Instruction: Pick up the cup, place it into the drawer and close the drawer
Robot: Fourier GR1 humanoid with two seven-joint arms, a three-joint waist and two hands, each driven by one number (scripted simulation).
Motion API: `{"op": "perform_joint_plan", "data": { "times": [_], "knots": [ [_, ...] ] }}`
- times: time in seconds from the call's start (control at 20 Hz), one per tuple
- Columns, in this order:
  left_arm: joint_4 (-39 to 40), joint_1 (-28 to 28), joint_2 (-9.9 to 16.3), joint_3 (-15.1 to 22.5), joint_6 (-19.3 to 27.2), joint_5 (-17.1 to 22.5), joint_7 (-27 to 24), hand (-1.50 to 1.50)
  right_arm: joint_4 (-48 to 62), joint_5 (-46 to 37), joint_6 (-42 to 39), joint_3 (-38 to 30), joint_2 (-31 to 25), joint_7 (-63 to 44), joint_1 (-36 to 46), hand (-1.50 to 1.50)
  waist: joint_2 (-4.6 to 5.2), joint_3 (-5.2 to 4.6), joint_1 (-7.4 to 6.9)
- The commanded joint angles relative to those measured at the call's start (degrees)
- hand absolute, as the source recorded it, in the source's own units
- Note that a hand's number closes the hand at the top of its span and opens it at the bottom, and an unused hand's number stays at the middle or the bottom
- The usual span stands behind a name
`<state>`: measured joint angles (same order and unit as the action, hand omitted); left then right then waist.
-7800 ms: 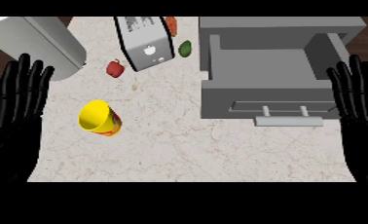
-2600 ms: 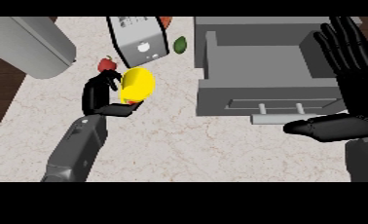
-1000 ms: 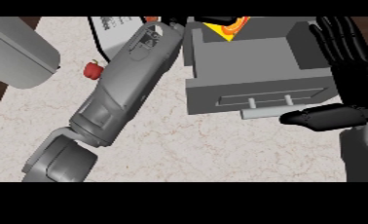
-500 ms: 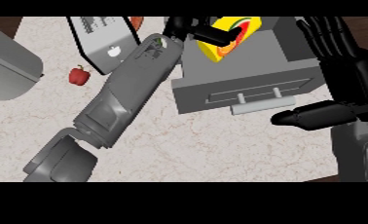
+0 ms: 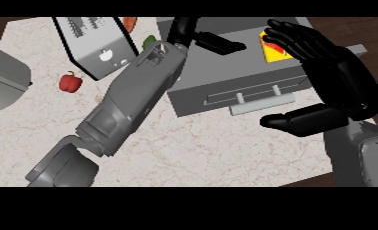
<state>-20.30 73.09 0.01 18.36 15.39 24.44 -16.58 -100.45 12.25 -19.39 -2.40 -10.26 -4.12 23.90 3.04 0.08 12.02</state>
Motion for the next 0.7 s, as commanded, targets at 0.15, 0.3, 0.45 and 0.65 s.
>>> {"op": "perform_joint_plan", "data": {
  "times": [0.15,0.3,0.45,0.65],
  "knots": [
    [-4.5,0.2,0.0,-2.3,0.1,8.0,-7.3,-1.50,1.1,7.3,-11.1,6.5,-1.2,-3.0,0.2,1.50,-0.68,-0.06,-1.48],
    [-4.2,-3.1,0.0,-2.6,1.0,10.2,-11.6,-1.50,-0.5,3.5,-16.4,11.0,-6.2,-5.5,-3.0,1.50,-1.04,-0.12,-2.05],
    [-3.3,-0.7,0.0,-2.9,3.3,11.3,-12.1,-1.50,-1.5,-0.4,-19.7,12.4,-11.1,-7.0,-4.7,1.50,-1.47,-0.05,-3.24],
    [-1.3,-0.6,0.0,-3.6,1.8,11.7,-12.5,-1.50,-2.5,-12.9,-15.7,14.1,-12.2,-6.1,-5.1,-1.50,-1.97,-0.04,-7.55]
  ]
}}
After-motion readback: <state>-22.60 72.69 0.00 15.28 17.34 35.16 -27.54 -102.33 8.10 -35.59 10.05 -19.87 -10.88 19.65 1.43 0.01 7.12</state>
